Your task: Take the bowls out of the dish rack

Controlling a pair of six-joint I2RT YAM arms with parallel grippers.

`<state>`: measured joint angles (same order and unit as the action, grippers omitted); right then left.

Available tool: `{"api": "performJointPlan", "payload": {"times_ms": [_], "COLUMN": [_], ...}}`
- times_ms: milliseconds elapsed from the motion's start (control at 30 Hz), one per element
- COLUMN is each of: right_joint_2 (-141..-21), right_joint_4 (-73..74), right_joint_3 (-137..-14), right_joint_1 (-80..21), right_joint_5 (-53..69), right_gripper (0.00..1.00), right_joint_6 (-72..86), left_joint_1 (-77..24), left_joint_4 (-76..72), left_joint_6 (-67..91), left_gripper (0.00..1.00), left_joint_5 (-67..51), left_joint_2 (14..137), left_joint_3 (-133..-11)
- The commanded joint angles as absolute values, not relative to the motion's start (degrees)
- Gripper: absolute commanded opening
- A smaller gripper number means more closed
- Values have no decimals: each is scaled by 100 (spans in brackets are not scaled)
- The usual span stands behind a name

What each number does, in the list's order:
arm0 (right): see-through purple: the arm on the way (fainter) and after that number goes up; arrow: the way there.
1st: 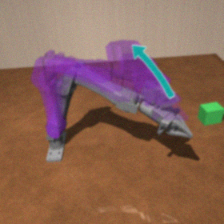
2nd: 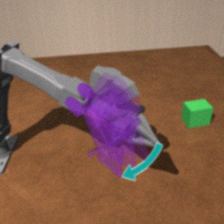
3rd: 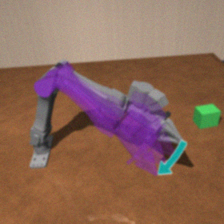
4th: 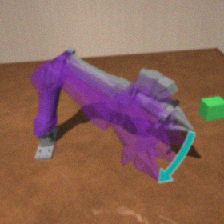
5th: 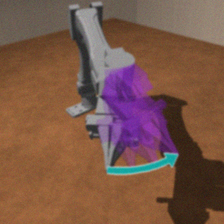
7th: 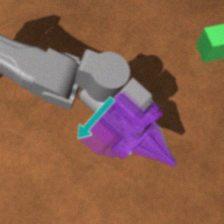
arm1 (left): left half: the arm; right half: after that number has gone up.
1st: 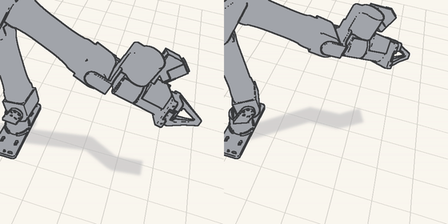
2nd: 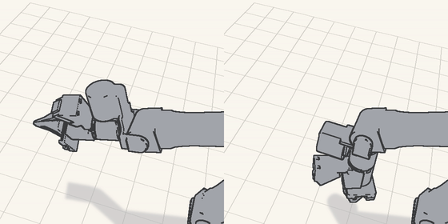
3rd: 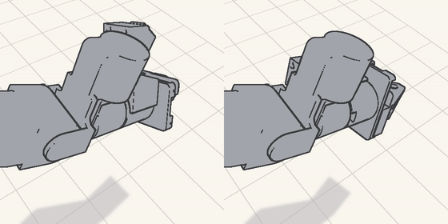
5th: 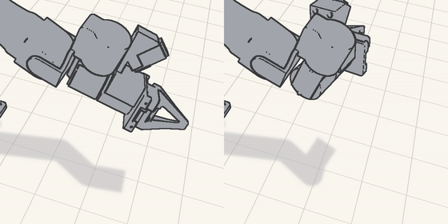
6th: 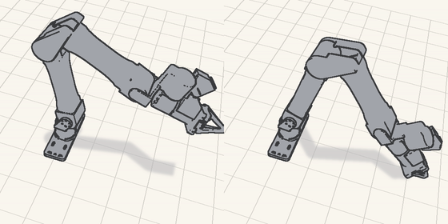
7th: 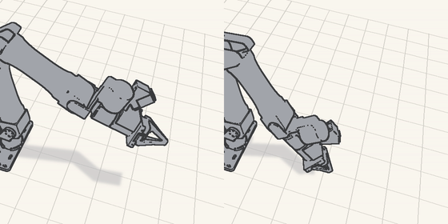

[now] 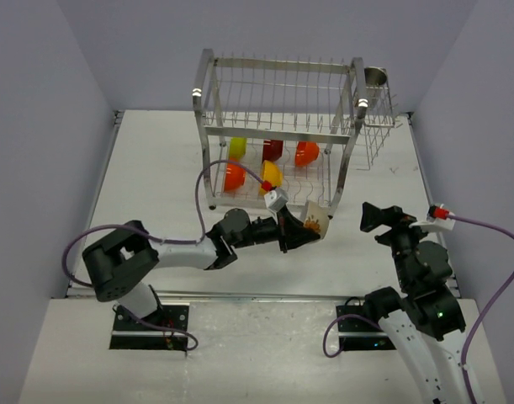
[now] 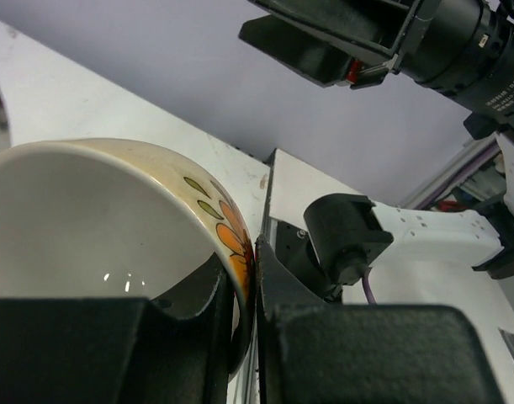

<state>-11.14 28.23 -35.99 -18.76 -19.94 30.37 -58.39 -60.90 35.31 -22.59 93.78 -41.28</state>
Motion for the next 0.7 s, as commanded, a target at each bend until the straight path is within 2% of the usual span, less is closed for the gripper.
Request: {"api": "performJointPlan", "payload": {"times_ms": [0, 67, 100, 167, 200, 233, 300, 333, 500, 567, 667], "right_joint_2": [-1028, -1011, -1011, -1002, -1011, -1011, -1019, -1037, -985, -905, -896], "right_joint_4": [2681, 2689, 2689, 2689, 2663, 2663, 2646, 2646, 2716, 2698, 2689], "right_joint_3": [-3604, -3595, -3595, -3595, -3586, -3586, -3577, -3586, -3639, -3656, -3674], "right_joint_1": [-1898, -1890, -1890, -1890, -1890, -1890, -1890, -1890, -1890, -1890, -1890], "right_joint_5": [-1925, -1925, -1899, -1855, -1846, -1846, -1811, -1802, -1697, -1626, -1512], "right_gripper": [95, 96, 96, 96, 96, 96, 96, 96, 96, 96, 96], "right_joint_6": [2953, 2962, 2953, 2953, 2953, 2953, 2962, 2953, 2962, 2953, 2936], "left_joint_1": [-5985, -6186, -6257, -6537, -6670, -6793, -7162, -7224, -7251, -7129, -6330], "left_joint_4": [-5794, -4838, -4460, -2906, -2361, -1024, 484, 2032, 6739, 7547, 7358], "left_joint_6": [2875, 2743, 2733, 2838, 2952, 3136, 4039, 4504, 7889, 8532, 8115], "left_gripper": [0, 0, 0, 0, 0, 0, 0, 0, 0, 0, 0], "left_joint_5": [-1156, -504, 343, 1244, 2283, 2790, 4061, 4348, 5499, 5773, 5687], "left_joint_2": [8240, 7684, 7046, 6384, 5798, 5557, 5127, 5098, 5843, 6317, 6224], "left_joint_3": [-3693, -3289, -3174, -3006, -3015, -3189, -3453, -3846, -5462, -5869, -6003]}}
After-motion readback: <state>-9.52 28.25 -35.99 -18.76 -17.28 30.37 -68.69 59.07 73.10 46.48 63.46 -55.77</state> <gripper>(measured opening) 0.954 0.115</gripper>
